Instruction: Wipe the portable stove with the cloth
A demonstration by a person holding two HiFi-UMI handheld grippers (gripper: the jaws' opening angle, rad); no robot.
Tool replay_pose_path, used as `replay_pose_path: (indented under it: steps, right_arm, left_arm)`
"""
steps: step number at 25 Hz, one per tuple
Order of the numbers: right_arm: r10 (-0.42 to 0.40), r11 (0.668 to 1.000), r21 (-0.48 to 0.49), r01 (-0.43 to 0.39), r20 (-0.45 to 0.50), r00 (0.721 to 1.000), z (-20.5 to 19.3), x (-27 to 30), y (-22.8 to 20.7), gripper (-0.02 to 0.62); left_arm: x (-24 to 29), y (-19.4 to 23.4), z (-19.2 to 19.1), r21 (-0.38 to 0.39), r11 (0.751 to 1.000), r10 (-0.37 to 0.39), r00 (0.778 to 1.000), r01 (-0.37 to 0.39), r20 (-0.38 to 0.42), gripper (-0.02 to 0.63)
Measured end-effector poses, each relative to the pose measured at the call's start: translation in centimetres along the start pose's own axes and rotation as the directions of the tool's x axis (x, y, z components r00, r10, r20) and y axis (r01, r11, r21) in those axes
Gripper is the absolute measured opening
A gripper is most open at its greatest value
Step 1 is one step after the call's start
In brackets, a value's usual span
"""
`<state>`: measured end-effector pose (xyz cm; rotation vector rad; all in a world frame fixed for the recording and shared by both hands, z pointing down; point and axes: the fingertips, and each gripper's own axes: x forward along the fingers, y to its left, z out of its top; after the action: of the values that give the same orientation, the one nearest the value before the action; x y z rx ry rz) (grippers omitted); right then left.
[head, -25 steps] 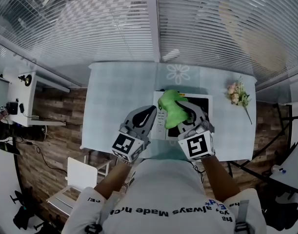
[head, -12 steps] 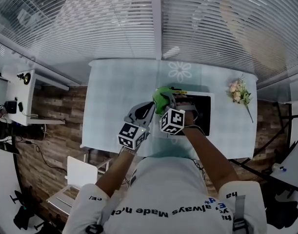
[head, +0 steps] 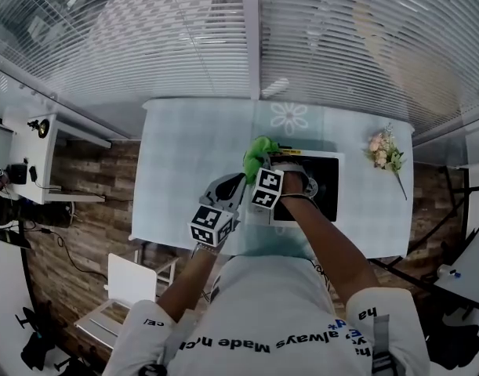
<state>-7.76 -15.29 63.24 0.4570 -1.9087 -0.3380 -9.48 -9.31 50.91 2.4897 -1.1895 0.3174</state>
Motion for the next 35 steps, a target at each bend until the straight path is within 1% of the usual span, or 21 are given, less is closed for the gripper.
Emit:
replay_pose_path:
  steps: [2,10,18,28,31,35]
  right_arm:
    - [0.027,0.999,0.030,-0.027,0.007,1.000,-0.1,-0.3,0.3,0.028]
    - [0.099,0.993,0.065,-0.101,0.026,0.995,0.0,-1.9,3.3,0.028]
    - [0.146,0.987,0.056,-0.148,0.032,0.989,0.3,-3.8,7.4,0.028]
    - [0.220,0.973,0.059,-0.223,0.051,0.974,1.1,-6.6,12.2,0.026]
    - [0.250,0.967,0.045,-0.252,0.050,0.967,1.5,-7.3,13.8,0.028]
    - [0.265,0.964,0.015,-0.266,0.052,0.963,1.9,-8.0,15.7,0.028]
  left_arm:
    - [-0.1,0.1,-0.1,0.006,1.000,0.002,1.000,-0.002,-0.005,0.011]
    - [-0.2,0.6,-0.5,0.024,1.000,0.008,1.000,-0.007,-0.019,0.011]
    - [0.2,0.1,-1.1,0.039,0.999,-0.006,0.999,0.008,-0.042,0.011]
    - [1.4,-0.3,-2.3,0.057,0.998,-0.031,0.996,0.035,-0.084,0.012]
    - [1.8,-0.5,-2.8,0.065,0.997,-0.041,0.994,0.047,-0.102,0.012]
    - [2.6,-0.9,-3.8,0.085,0.994,-0.058,0.989,0.070,-0.135,0.012]
